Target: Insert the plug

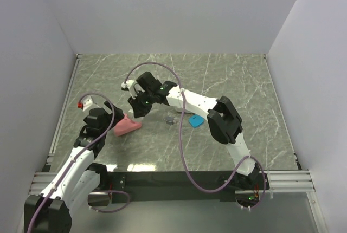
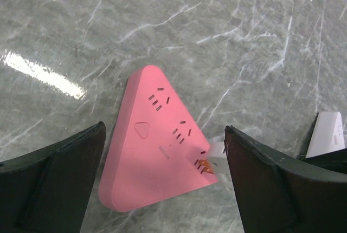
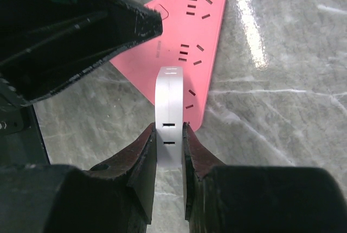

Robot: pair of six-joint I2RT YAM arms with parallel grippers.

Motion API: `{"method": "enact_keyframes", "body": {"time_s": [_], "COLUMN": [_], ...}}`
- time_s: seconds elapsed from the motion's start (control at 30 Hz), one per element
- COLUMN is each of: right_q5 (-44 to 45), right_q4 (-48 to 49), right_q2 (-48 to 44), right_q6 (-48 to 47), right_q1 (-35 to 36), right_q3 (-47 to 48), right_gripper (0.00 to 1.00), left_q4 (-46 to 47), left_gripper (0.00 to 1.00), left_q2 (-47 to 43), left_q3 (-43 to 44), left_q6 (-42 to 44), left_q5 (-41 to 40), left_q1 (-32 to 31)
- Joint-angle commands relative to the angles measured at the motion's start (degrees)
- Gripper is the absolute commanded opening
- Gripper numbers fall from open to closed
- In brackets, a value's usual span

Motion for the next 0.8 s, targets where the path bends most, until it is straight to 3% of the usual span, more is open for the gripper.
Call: {"method": "enact_keyframes", "body": {"time_s": [0.0, 0.77], "right_q5": [0.46, 4.5], "right_q4": [-0.23, -1.02], "right_q2": [1.17, -2.25], "right_q6": [0.13, 0.21], "right_q1": [0.59, 1.21], "right_q3": [3.77, 0.45], "right_gripper": [0.0, 0.0], "left_q4": [1.33, 6.34], "left_gripper": [0.97, 0.97], "left_q2": [-1.32, 2.99], "left_q3": [-1.81, -4.8], "left_q6": [-2.88, -4.46], "left_q5": [-1.14, 1.32], "left_q1": [0.33, 0.33]}}
